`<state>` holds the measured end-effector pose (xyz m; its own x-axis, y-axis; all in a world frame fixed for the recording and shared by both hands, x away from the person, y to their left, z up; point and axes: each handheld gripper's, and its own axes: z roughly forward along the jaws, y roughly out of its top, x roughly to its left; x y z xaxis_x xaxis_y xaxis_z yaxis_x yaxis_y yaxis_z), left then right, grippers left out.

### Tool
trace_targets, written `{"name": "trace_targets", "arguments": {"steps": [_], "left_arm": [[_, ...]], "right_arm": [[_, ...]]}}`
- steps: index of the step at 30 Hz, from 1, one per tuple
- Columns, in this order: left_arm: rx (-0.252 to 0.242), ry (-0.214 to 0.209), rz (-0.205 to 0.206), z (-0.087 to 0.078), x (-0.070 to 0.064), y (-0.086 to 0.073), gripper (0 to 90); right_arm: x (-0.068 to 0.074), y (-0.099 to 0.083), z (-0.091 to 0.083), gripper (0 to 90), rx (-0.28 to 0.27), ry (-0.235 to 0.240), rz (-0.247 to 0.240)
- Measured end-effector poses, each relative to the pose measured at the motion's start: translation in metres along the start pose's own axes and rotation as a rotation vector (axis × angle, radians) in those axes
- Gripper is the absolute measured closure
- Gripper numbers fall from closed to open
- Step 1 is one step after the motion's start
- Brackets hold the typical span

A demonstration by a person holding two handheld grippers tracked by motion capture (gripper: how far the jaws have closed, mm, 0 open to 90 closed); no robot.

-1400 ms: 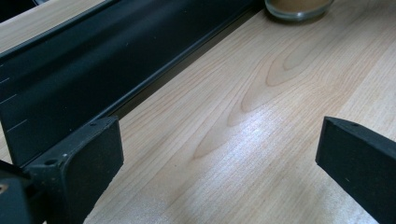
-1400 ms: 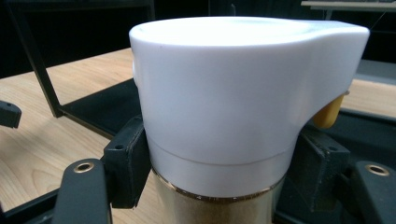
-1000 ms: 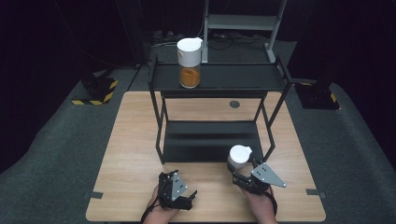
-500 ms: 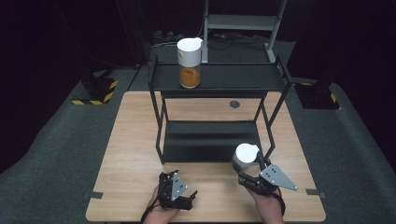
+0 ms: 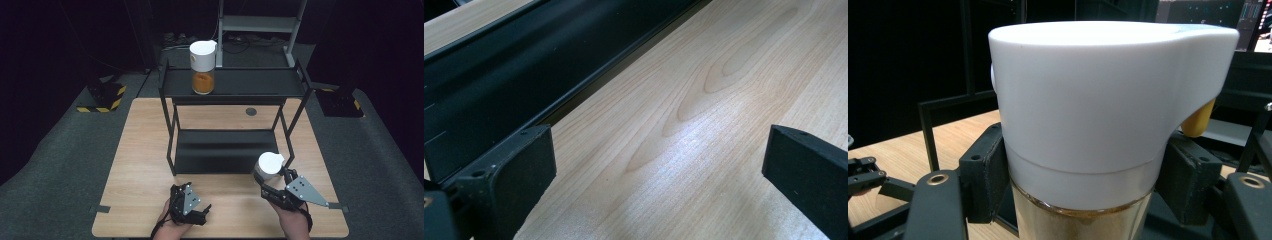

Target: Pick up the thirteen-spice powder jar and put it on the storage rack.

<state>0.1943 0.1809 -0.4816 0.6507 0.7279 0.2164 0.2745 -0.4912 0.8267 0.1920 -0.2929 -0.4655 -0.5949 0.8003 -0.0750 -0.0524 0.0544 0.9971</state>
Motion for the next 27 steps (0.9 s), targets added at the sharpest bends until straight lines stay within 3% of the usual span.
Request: {"name": "trace_targets", "arguments": {"steps": [27], "left_arm": [[-0.005,-0.002,-0.008,0.000,0.001,-0.001,1.0]], "right_arm": [[-0.003,0.027,-0.017,30.1,-0.148,0.000,0.014]]}}
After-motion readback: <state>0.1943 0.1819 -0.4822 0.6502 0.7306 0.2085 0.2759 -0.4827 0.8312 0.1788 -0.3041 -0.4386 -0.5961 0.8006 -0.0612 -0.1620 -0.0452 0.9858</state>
